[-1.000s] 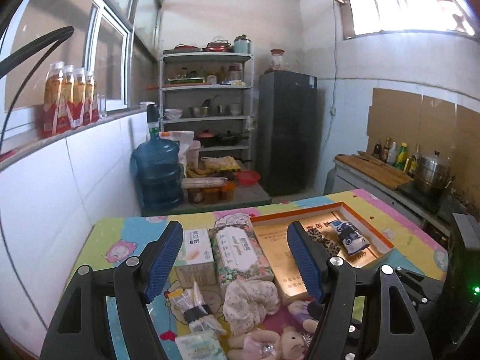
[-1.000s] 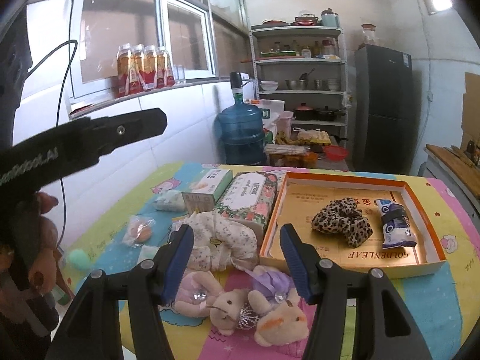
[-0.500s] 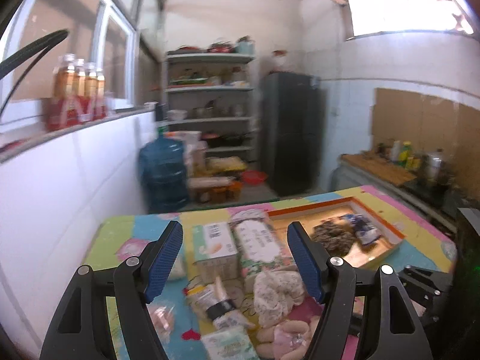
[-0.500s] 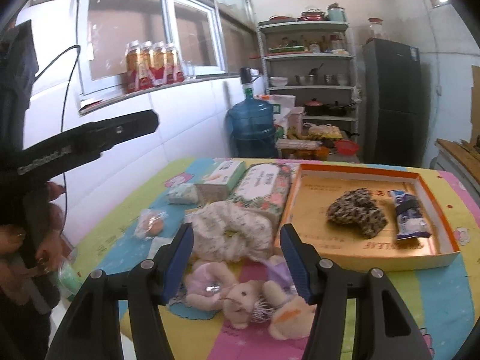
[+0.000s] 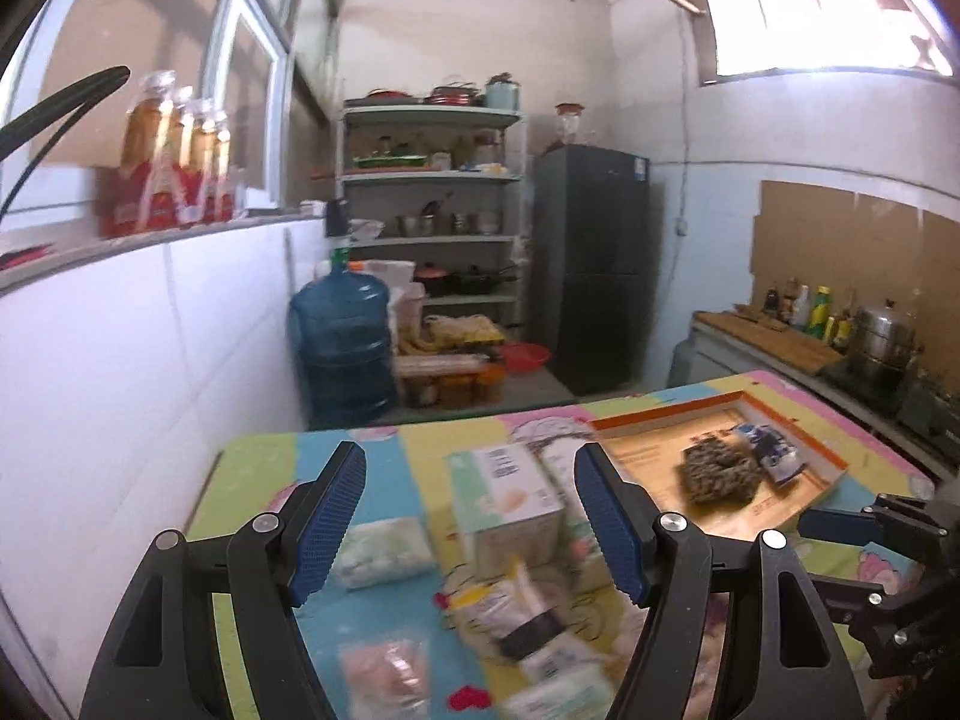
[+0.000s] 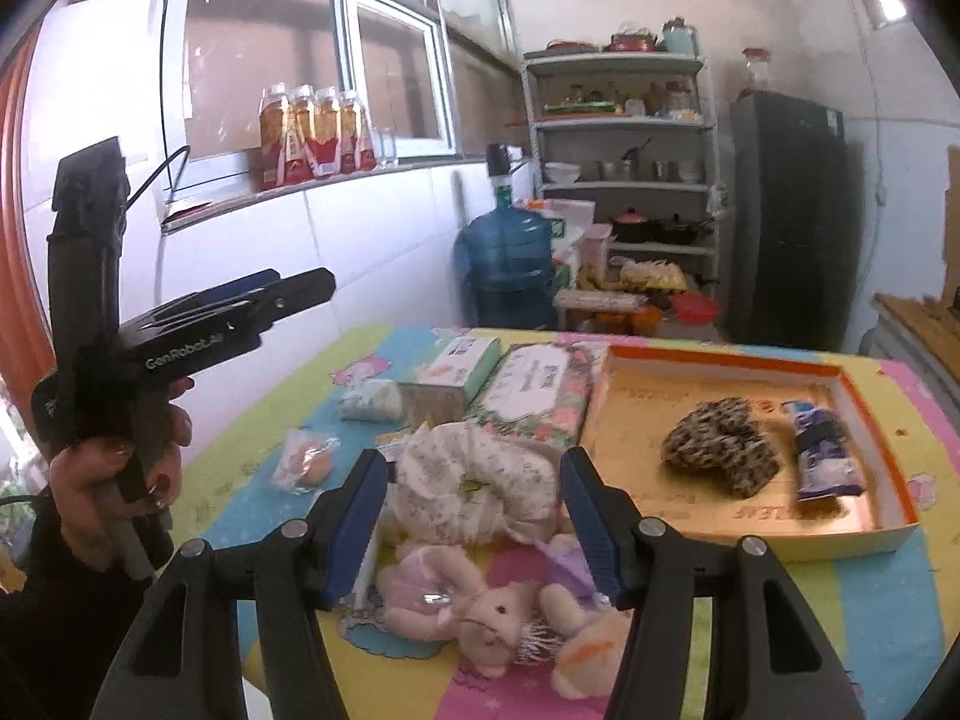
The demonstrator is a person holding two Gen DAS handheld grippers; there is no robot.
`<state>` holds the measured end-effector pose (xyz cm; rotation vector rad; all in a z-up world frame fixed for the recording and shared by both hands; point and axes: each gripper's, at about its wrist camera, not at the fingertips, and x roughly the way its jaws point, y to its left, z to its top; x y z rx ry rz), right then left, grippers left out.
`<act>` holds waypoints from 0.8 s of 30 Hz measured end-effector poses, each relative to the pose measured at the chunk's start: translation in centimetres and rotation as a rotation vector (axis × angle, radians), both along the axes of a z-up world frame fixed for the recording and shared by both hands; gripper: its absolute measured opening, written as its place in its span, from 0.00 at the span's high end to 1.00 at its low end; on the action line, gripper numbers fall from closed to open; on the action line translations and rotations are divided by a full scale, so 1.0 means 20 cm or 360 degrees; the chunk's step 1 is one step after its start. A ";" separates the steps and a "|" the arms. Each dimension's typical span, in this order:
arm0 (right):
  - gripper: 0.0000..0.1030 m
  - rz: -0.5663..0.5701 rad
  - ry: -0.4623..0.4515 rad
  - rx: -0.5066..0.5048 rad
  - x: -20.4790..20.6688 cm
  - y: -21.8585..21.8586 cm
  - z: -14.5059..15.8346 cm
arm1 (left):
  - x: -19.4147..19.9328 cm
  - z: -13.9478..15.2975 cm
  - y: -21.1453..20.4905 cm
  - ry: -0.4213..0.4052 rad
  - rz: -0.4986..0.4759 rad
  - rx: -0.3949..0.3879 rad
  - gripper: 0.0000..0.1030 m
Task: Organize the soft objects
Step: 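Move both tools back toward the remaining items on the table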
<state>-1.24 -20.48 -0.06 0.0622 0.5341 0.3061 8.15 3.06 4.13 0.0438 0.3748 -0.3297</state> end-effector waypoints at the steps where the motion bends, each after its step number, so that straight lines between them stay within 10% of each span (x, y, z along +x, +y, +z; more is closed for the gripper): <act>1: 0.42 0.0004 0.0010 -0.0005 0.01 0.01 -0.01 | 0.00 -0.01 0.03 0.0004 0.0019 -0.0003 0.28; 24: 0.42 0.0258 0.0083 0.0028 0.00 0.35 -0.12 | -0.10 -0.21 0.22 0.0099 0.0167 -0.0044 0.28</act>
